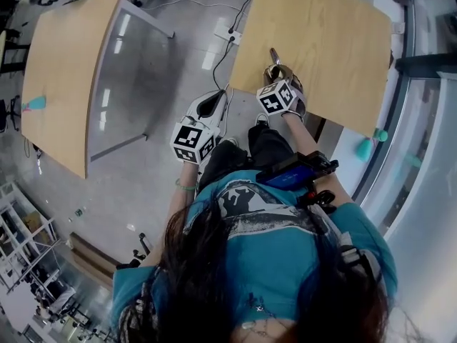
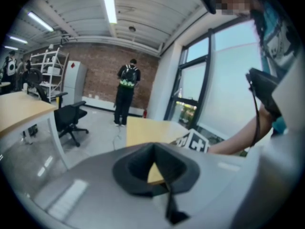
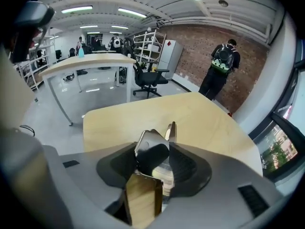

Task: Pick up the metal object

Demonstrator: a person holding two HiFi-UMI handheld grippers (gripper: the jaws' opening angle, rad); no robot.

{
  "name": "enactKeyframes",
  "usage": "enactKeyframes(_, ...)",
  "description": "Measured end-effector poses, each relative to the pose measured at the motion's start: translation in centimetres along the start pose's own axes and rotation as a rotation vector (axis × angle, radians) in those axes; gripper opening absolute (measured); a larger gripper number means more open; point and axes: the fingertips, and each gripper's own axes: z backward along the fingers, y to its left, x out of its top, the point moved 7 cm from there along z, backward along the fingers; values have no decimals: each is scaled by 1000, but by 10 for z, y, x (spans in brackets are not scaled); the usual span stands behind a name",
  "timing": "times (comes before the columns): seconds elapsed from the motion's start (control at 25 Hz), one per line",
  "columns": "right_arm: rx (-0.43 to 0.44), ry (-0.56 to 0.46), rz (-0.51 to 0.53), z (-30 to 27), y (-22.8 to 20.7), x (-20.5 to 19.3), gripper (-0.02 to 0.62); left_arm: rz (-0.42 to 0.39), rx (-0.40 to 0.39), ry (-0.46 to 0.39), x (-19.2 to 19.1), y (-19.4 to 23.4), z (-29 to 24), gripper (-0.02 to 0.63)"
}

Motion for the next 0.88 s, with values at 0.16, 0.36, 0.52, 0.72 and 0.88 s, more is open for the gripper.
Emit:
enactKeyframes(0.16,-19,-10,-3,-1,-2,0,181,13,18,5,-8,2,8,2)
enactKeyframes(0.36,0,-16,-110,10,-8,1,124,20,28,1,-11,2,19,2)
enactKeyframes(0.52,32,-21,-221,24,-6,-3,112,25,30,-4,-14,2,27,2)
enactKeyframes(0.72,85,-43,-391,43,-1,-10,100,28,22,-8,-21,3,36,2)
enactKeyframes(0.88,125,-69,-512,62,7,-16,98,29,12,-16,-25,3,47,2)
